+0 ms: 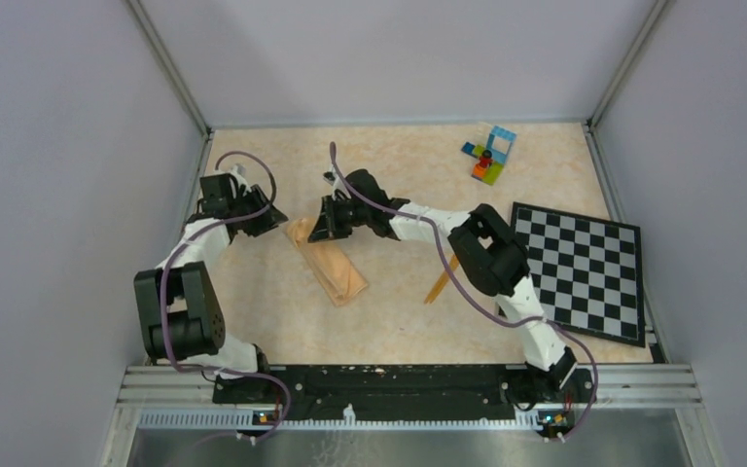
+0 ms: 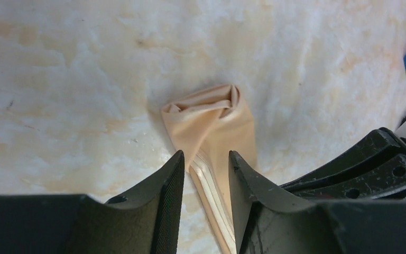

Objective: Fold the napkin into a case and place the utensils inside
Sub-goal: Smooth out the smaller rectangle-folded napkin at the center of the board, then stuff the top corner of the smaller-rectangle-folded napkin at the center of the board.

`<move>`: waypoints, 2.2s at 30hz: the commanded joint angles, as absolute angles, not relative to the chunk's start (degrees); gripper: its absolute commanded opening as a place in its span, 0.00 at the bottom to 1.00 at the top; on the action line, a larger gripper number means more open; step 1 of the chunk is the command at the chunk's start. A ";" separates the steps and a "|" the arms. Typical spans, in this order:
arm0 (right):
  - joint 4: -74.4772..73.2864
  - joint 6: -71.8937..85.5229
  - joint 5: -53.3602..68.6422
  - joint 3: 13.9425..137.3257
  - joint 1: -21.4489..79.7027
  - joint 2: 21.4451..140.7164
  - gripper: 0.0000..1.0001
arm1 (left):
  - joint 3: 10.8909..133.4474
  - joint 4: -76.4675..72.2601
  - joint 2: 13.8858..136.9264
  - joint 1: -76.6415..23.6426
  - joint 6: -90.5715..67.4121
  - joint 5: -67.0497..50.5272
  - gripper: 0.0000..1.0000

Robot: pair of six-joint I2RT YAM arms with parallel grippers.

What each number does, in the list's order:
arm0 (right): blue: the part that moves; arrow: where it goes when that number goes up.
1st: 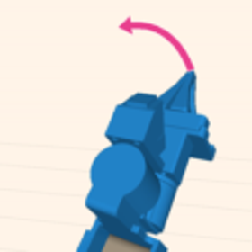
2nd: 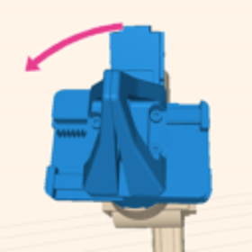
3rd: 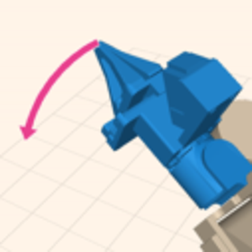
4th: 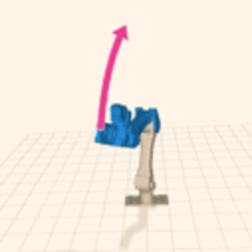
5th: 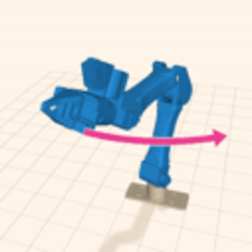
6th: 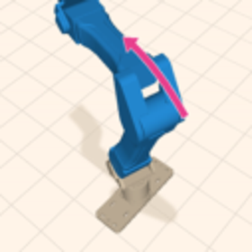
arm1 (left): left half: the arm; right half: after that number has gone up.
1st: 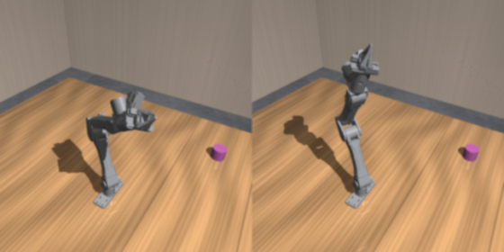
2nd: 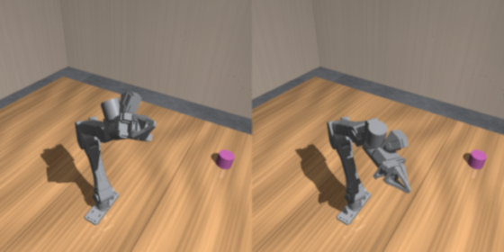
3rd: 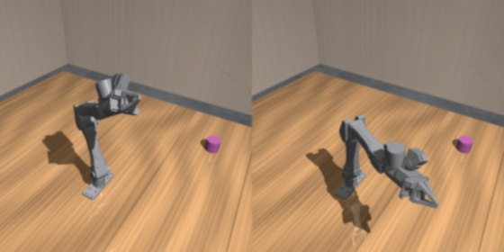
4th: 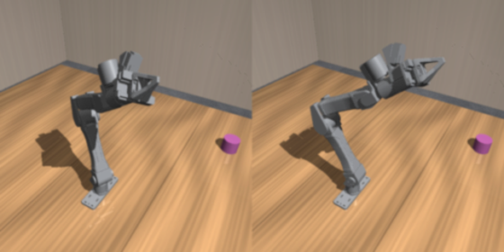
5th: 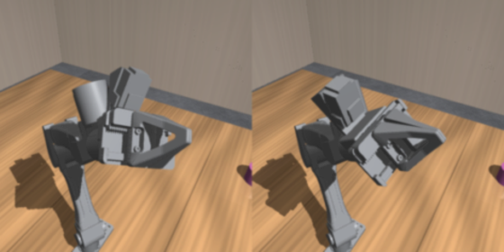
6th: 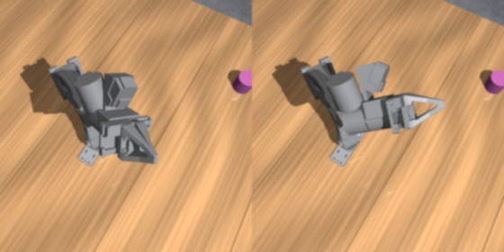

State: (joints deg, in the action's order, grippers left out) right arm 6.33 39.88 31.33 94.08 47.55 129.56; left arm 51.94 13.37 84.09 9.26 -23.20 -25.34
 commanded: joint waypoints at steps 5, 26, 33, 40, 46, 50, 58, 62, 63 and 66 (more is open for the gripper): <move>6.29 47.20 26.56 108.16 47.46 139.77 0.00 | 56.16 11.08 94.67 9.49 -24.12 -22.90 0.36; 3.06 49.70 23.50 120.00 48.16 151.16 0.00 | 52.56 6.89 95.94 4.48 -26.14 -21.09 0.22; 4.05 50.34 22.41 117.71 48.08 150.02 0.00 | 52.60 7.58 91.10 4.04 -26.30 -20.06 0.35; 6.79 50.66 22.99 113.00 47.81 144.81 0.00 | 55.59 8.07 93.08 4.27 -26.12 -19.84 0.26; 6.22 50.08 23.47 113.87 47.81 145.12 0.00 | 55.42 6.09 96.17 3.62 -26.64 -19.79 0.14; 5.07 50.02 24.48 115.21 47.81 145.05 0.00 | 54.89 4.49 98.80 1.72 -27.33 -19.72 0.13; -5.55 38.98 25.65 109.01 48.09 132.09 0.00 | 54.11 3.67 102.21 1.67 -27.38 -18.73 0.15; -7.66 25.40 21.12 96.41 50.24 120.77 0.31 | 54.72 5.74 98.23 1.74 -27.58 -20.22 0.31; -7.49 22.05 19.00 93.64 51.18 118.27 0.40 | 54.93 6.55 96.48 1.82 -27.60 -20.16 0.36; -8.66 12.71 12.03 89.23 54.72 114.38 0.53 | 55.98 9.80 90.18 3.48 -27.65 -20.89 0.48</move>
